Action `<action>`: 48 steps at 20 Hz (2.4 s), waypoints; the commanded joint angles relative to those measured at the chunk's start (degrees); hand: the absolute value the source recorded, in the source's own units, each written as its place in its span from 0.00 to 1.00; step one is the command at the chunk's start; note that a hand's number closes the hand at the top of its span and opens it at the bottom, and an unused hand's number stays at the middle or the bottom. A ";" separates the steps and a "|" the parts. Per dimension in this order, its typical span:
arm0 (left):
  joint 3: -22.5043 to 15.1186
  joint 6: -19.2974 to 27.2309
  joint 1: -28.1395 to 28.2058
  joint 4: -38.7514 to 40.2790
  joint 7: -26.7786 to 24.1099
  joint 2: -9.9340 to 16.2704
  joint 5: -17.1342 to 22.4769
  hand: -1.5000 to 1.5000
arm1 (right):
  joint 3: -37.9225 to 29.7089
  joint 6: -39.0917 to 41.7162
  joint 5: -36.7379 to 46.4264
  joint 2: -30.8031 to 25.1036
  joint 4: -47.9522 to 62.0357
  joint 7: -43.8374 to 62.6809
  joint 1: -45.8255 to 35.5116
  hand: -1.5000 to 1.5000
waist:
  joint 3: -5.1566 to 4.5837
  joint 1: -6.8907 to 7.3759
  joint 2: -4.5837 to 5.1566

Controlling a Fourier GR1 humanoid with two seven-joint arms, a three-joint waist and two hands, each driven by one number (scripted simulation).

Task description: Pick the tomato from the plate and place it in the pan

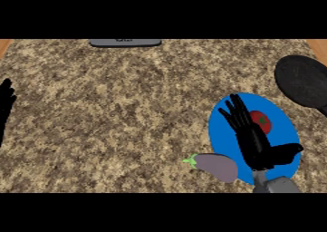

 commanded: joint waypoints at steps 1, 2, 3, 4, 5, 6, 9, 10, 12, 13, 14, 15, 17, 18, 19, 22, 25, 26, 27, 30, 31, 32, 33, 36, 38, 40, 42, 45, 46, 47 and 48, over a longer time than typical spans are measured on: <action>-0.58 -1.84 -2.97 0.66 0.05 -2.91 0.77 0.50 | -5.69 5.07 -2.77 -2.32 3.10 1.27 -6.58 1.00 | 0.22 1.41 -0.46; -0.77 -0.48 -2.88 -0.08 0.25 -4.69 2.27 0.50 | -7.94 9.56 -6.15 -7.54 -2.94 1.77 -6.10 1.00 | 0.21 0.85 -0.56; -1.67 -0.21 -4.16 -2.43 1.29 -6.56 3.72 0.50 | -9.32 12.38 -8.04 -9.26 -4.18 2.29 -9.52 1.00 | 0.24 0.81 -0.66; -2.35 -0.32 -4.11 -3.40 0.87 -8.04 4.60 0.50 | -13.06 16.54 -11.04 -12.00 -3.56 0.08 -10.70 1.00 | 0.31 0.75 -0.63; -0.49 -1.17 -4.84 -3.20 0.62 -8.46 7.45 0.50 | -14.60 19.54 -13.66 -13.71 -5.23 0.91 -13.34 1.00 | 0.26 0.91 -0.75; -1.60 -0.80 -5.16 -3.93 0.24 -10.24 7.71 0.50 | -17.06 21.78 -15.34 -15.65 -5.03 0.27 -16.41 1.00 | 0.30 1.18 -0.67; -1.46 -0.97 -4.33 -3.84 0.81 -13.00 10.51 0.50 | -22.56 17.68 -3.33 -26.78 2.76 -6.29 -8.15 1.00 | 0.29 -0.52 -0.48; -2.60 -0.41 -4.03 -3.61 0.70 -13.54 9.25 0.50 | -22.32 19.30 -0.62 -27.97 1.42 -10.92 -5.44 1.00 | 0.31 -0.92 -0.61; -2.67 -0.70 -4.46 -2.51 -0.47 -14.71 9.54 0.50 | -22.46 25.25 1.81 -30.97 4.11 -16.73 -0.29 0.00 | 0.31 -0.42 -0.44; -2.33 -2.24 -5.04 -2.66 0.02 -13.80 10.30 0.50 | -25.21 26.48 1.18 -32.80 7.84 -18.01 1.01 0.00 | 0.32 -0.08 -0.41; -1.18 -5.00 -2.85 -2.06 -1.46 -12.63 11.73 0.50 | -25.86 25.76 2.95 -33.68 7.77 -19.09 2.11 0.00 | 0.25 0.42 -0.50; -3.66 -1.30 -5.01 -5.96 3.44 -13.84 9.70 0.50 | -26.42 25.95 5.65 -34.74 11.58 -22.19 1.98 0.00 | 0.37 0.83 -0.49; -1.34 -3.86 -7.20 0.71 0.12 -14.12 11.41 0.50 | -27.37 28.87 7.75 -37.62 14.04 -25.96 0.99 0.00 | 0.27 0.75 -0.26; -3.21 -2.66 -5.22 -1.64 -0.15 -15.36 9.85 0.50 | -25.87 27.55 11.42 -37.80 13.55 -27.67 0.15 0.00 | 0.28 1.33 -0.36; -2.51 -3.26 -4.89 -4.47 2.40 -13.54 10.65 0.50 | -27.02 29.40 12.23 -40.56 14.92 -30.04 0.63 0.00 | 0.32 1.58 -0.47; -1.14 -4.13 -8.25 -1.85 3.32 -13.51 10.98 0.50 | -26.41 29.71 14.86 -41.23 16.42 -28.87 -4.81 0.00 | 0.24 1.66 -0.40; -3.69 -1.96 -4.15 -4.92 0.98 -15.95 8.27 0.50 | -24.07 31.76 16.46 -45.22 13.41 -21.43 -10.16 0.00 | 0.18 2.47 -0.47; -3.84 -0.88 -8.11 -4.20 5.05 -15.34 7.75 0.50 | -22.63 31.41 18.08 -45.30 11.89 -19.86 -11.13 0.00 | 0.19 2.10 -0.44; -2.84 -2.53 -7.02 -4.17 3.79 -14.51 8.78 0.50 | -20.89 29.55 20.57 -45.15 10.38 -17.91 -13.06 0.00 | 0.15 2.62 -0.41; -5.43 -2.05 -4.96 -4.86 2.59 -16.95 7.30 0.50 | -16.46 27.25 26.99 -43.54 9.70 -14.53 -16.07 0.00 | 0.17 2.99 -0.35; -5.53 -0.97 -4.58 -2.96 0.49 -17.73 5.69 0.50 | -15.40 27.04 28.30 -43.65 5.83 -13.68 -13.84 0.00 | 0.14 2.02 -0.49; -3.02 -2.64 -6.25 -4.19 3.26 -15.88 8.59 0.50 | -14.50 28.13 28.30 -43.29 4.69 -9.54 -16.86 0.00 | 0.13 2.32 -0.52; -3.48 -2.70 -7.49 -2.65 2.59 -16.40 7.72 0.50 | -13.66 28.79 29.60 -42.92 4.45 -9.08 -16.96 0.00 | 0.15 1.96 -0.47; -3.12 -2.83 -4.93 -2.72 0.09 -16.66 7.21 0.50 | -9.48 32.12 33.79 -44.13 2.90 -7.24 -16.87 0.00 | 0.13 1.86 -0.52; -2.54 -3.70 -6.74 -1.67 1.20 -15.97 8.17 0.50 | -4.20 36.20 36.69 -45.15 0.51 -3.41 -17.46 0.00 | 0.02 2.03 -0.43; -1.17 -3.35 -4.99 -4.68 2.42 -15.33 9.05 0.50 | -3.61 39.63 37.62 -46.90 0.77 -4.34 -16.50 0.00 | 0.13 2.11 -0.62; -1.42 -3.89 -4.82 -3.75 1.64 -15.46 7.99 0.50 | -3.35 41.28 39.32 -45.73 1.40 -4.43 -17.67 0.00 | 0.17 1.93 -0.50; -1.33 -4.39 -5.14 -2.59 0.01 -17.08 7.41 0.50 | -4.60 41.83 40.48 -42.81 -5.31 0.57 -16.93 0.00 | 0.16 1.25 -0.61; -1.88 -2.62 -6.25 -4.50 5.01 -16.93 6.65 0.50 | -6.13 43.77 40.69 -45.07 -5.71 -1.47 -16.03 0.00 | 0.19 1.18 -0.64; -4.33 -1.30 -4.56 -5.62 3.74 -18.84 4.47 0.50 | -5.14 41.15 43.85 -44.25 -5.47 -1.99 -14.05 0.00 | 0.20 1.22 -0.64; -2.14 -2.61 -4.10 -7.53 4.89 -16.80 6.12 0.50 | -5.29 41.95 45.05 -45.36 -6.53 -2.67 -15.28 0.00 | 0.20 1.43 -0.66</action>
